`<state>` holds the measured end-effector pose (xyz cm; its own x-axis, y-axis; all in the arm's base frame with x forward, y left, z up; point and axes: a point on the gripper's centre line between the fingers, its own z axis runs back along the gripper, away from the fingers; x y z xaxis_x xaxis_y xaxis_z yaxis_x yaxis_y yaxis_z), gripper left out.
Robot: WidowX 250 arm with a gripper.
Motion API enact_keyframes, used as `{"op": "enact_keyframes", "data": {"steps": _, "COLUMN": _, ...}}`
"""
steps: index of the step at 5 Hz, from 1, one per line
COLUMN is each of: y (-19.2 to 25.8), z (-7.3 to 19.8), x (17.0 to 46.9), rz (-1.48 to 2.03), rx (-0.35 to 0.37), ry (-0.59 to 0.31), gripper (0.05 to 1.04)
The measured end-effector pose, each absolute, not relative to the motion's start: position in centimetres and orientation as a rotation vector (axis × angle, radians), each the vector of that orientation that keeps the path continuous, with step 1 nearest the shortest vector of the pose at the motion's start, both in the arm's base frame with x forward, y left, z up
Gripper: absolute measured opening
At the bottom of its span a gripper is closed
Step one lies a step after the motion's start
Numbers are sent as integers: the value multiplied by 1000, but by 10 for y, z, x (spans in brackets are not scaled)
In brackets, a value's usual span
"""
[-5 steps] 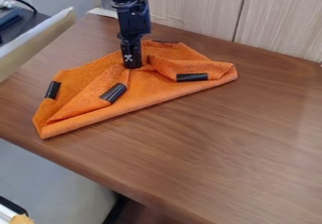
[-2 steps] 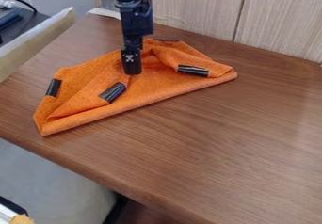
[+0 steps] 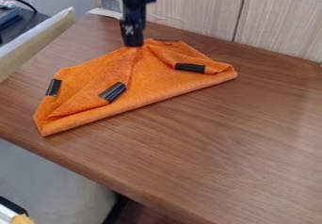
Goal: Fold the cloth from bottom right to top right
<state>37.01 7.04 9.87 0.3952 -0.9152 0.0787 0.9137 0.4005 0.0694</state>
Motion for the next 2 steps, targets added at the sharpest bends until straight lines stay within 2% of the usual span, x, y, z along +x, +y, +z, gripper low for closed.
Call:
{"op": "enact_keyframes", "data": {"steps": 1, "y": 67, "z": 113, "x": 359, "rz": -1162, "rx": 18, "ry": -93, "gripper": 1001}}
{"op": "enact_keyframes", "data": {"steps": 2, "y": 67, "z": 113, "x": 359, "rz": -1164, "rx": 19, "ry": -94, "gripper": 1001}}
